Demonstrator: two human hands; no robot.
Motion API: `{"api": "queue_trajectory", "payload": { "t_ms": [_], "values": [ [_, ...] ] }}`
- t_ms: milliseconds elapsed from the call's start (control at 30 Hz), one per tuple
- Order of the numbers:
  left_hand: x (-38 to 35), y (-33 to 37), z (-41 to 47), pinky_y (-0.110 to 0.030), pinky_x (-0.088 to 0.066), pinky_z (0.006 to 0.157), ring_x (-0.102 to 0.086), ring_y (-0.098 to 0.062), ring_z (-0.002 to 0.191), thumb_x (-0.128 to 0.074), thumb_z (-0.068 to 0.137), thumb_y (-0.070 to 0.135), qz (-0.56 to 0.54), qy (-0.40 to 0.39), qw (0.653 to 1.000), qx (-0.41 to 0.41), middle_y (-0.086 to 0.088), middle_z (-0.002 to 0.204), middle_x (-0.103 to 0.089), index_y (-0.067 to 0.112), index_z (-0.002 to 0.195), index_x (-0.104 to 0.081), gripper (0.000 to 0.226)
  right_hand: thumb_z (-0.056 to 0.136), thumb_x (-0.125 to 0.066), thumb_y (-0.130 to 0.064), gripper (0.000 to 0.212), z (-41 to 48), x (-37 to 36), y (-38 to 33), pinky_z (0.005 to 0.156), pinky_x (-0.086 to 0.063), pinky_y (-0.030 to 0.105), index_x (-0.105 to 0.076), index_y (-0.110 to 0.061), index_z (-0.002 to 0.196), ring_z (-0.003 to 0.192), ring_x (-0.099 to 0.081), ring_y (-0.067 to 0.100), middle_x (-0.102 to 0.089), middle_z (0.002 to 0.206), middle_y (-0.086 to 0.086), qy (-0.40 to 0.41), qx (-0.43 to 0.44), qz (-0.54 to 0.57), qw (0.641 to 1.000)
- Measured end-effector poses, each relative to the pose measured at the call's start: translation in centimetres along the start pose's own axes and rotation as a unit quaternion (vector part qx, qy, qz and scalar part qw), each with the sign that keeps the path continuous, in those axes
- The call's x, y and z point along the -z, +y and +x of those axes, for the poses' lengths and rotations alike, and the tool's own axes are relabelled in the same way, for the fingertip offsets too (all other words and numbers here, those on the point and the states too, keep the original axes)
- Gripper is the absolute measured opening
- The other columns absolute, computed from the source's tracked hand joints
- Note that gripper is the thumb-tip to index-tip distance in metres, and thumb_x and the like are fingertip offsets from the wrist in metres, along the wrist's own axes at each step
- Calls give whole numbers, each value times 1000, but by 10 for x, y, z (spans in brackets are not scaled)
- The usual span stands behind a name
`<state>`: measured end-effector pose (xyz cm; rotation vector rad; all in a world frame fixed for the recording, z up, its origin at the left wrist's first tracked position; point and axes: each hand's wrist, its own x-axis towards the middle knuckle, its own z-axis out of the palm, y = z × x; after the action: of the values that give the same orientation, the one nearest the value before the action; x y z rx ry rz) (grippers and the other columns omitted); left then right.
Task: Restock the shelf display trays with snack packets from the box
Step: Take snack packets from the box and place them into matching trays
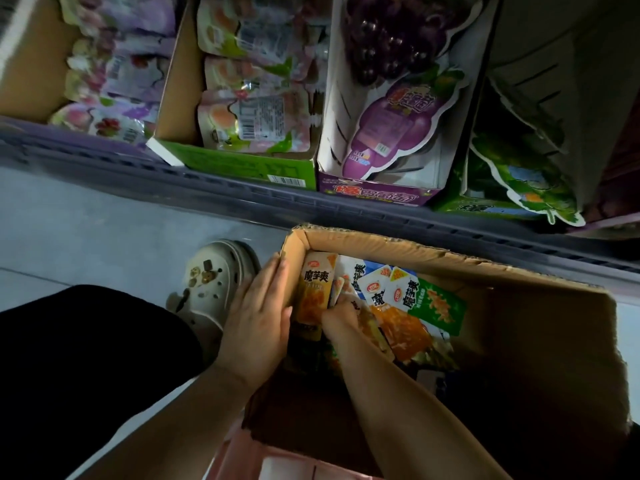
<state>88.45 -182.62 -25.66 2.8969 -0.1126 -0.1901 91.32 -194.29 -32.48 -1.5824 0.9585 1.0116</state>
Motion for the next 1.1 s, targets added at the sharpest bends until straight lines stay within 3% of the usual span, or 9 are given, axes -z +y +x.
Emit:
{"api": "queue_trajectory", "payload": {
  "t_ms": [167,300,433,500,567,700,800,933,1100],
  "values": [
    [0,-4,1,-28,-12,106,-30,-19,122,-33,80,21,-13,-2,1000,-6,-18,132,-50,3,134,-29,57,94,-48,-19,34,-1,-3,-9,80,-45,25,-51,-4,125,109,-56,27,-60,117,13,10,37,-87,996],
    [1,-4,0,-32,-24,106,-32,-19,119,-33,80,21,-28,12,1000,-7,-20,128,-53,2,132,-31,55,86,-58,-12,56,-7,11,2,78,-46,25,-38,-19,137,108,-57,23,-59,122,8,16,60,-86,994],
    [7,-1,0,-46,-30,93,-37,-22,119,-36,80,20,-8,-6,1000,-13,-20,126,-55,0,130,-36,54,84,-61,-10,30,-27,36,7,63,-42,21,-59,-7,114,101,-59,25,-63,111,11,36,59,-104,992],
    [16,4,-1,-38,-22,102,-37,-28,129,-43,86,12,-31,-33,999,-1,-20,138,-43,-1,138,-31,54,83,-63,-12,29,-39,46,11,67,-39,21,-60,-7,112,101,-59,24,-64,111,10,41,63,-93,993],
    [27,8,-2,-29,0,107,-15,-23,141,-39,95,15,-52,-86,995,26,-12,153,-14,6,145,-6,61,81,-66,-12,32,-55,53,13,70,-41,23,-61,-6,112,100,-60,23,-64,113,11,45,71,-86,993],
    [50,14,-1,-33,14,110,7,-18,142,-29,97,38,44,-166,985,22,-4,155,10,13,144,15,69,80,-66,-9,29,-93,65,11,79,-46,24,-62,-7,109,103,-61,22,-65,110,9,50,115,-48,991],
    [81,26,1,-41,6,113,1,-20,143,-26,96,46,37,-218,974,51,-3,155,5,17,147,1,64,82,-65,-9,29,-127,67,8,80,-46,23,-60,-10,110,103,-61,19,-65,108,3,35,158,-13,987],
    [131,60,-5,-28,-30,102,-36,-24,131,-27,96,47,-247,-253,924,148,-10,144,-37,12,137,-37,54,79,-65,-3,23,-178,67,-3,79,-50,23,-60,-25,86,90,-64,14,-67,96,-2,26,281,48,958],
    [204,89,-5,-27,-31,100,-40,-20,126,-32,93,50,-353,-194,911,92,-4,141,-41,15,132,-44,53,79,-65,0,27,-243,86,-24,84,-53,31,-59,-23,92,89,-66,15,-69,92,-4,27,403,130,906]
  ]
}}
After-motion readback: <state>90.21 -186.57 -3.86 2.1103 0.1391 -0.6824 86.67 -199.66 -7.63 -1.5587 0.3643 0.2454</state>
